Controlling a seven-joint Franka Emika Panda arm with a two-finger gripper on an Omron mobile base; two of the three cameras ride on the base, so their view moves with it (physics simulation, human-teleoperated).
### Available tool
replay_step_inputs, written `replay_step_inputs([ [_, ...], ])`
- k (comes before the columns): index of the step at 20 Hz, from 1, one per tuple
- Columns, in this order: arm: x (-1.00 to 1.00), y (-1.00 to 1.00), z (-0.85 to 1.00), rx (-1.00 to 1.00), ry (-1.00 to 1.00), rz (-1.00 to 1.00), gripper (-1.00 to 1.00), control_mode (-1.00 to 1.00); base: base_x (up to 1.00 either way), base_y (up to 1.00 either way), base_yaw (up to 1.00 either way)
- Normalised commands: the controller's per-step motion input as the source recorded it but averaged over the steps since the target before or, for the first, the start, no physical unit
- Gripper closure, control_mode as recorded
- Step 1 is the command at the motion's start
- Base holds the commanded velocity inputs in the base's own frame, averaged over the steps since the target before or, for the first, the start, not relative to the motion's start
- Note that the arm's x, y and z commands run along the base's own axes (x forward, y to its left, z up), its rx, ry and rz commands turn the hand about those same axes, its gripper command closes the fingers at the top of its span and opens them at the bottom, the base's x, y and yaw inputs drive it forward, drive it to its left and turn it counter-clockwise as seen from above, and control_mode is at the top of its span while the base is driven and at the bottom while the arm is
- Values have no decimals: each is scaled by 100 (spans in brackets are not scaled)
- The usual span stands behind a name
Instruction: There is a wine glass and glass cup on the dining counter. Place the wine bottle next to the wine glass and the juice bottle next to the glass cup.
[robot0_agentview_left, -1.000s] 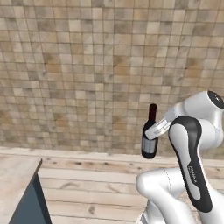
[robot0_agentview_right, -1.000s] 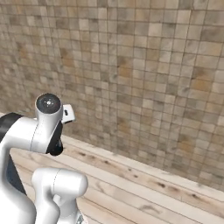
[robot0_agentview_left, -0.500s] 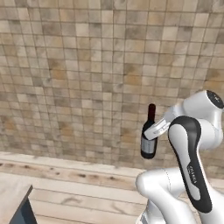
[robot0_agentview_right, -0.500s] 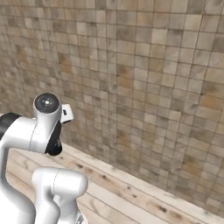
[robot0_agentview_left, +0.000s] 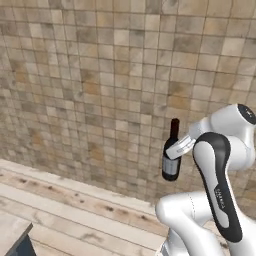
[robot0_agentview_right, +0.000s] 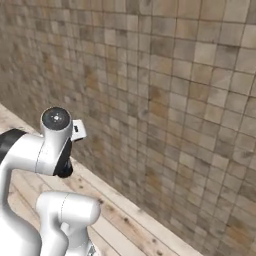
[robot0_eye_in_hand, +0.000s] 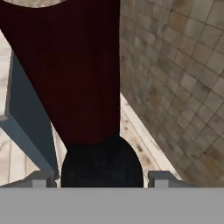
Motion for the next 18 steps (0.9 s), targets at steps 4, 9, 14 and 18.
replay_step_inputs([
  [4, 0, 0, 0, 0, 0, 0, 100, 100, 53, -6, 55],
  [9, 0, 0, 0, 0, 0, 0, 100, 100, 54, -6, 53],
  [14, 0, 0, 0, 0, 0, 0, 100, 100, 57, -7, 46],
  [18, 0, 0, 0, 0, 0, 0, 100, 100, 65, -7, 39],
])
